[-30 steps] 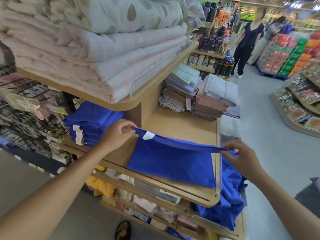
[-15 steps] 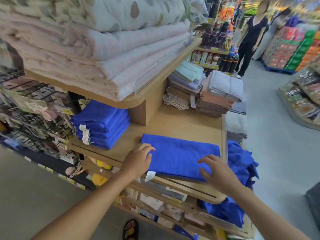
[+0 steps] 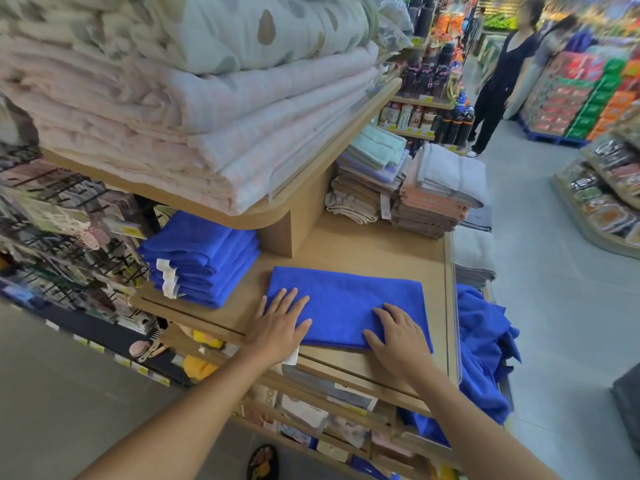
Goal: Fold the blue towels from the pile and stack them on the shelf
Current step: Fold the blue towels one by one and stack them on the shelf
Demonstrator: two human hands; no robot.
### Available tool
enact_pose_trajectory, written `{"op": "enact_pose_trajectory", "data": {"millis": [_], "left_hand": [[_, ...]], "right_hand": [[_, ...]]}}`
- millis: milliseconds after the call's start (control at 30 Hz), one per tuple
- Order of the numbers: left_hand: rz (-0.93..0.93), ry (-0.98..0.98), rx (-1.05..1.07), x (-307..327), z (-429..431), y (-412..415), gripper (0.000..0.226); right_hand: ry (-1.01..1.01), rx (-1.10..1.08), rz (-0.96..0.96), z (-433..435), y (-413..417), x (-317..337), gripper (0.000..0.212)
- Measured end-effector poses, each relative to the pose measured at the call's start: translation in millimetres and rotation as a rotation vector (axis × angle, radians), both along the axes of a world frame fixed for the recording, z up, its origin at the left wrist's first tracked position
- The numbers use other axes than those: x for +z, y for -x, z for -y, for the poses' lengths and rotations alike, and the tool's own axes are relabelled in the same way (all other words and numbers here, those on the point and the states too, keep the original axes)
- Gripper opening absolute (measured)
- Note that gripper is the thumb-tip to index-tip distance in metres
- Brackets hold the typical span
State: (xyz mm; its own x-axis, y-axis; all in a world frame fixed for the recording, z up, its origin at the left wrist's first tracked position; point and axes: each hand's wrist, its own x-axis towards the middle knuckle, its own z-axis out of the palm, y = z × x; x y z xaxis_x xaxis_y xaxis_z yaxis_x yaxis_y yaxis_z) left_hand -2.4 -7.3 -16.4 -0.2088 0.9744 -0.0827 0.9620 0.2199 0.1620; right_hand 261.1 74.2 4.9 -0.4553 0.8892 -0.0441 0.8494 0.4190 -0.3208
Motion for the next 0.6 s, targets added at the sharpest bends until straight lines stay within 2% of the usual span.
{"op": "enact_pose_trajectory", "data": {"millis": [167,300,467,600], "left_hand": [[-0.013,-0.062,-0.098,3,-13,-31,0.07],[0.006,-0.034,-0.139,-1,-28,-50,0.078],[-0.013,-0.04,-0.138,-11,-35,-51,0.088],[0.013,-0.057,-0.127,-11,-45,-52,0.094]], "right_hand": [[-0.125,-0.375,-0.141,-22,-24,5,0.04],[0.055,-0.473,-0.03,-40,-26,8,0.031],[0.358,-0.604,-0.154,-65,-21,20,0.022],[0.454,-0.656,-0.214,-76,-22,25,0.025]]}}
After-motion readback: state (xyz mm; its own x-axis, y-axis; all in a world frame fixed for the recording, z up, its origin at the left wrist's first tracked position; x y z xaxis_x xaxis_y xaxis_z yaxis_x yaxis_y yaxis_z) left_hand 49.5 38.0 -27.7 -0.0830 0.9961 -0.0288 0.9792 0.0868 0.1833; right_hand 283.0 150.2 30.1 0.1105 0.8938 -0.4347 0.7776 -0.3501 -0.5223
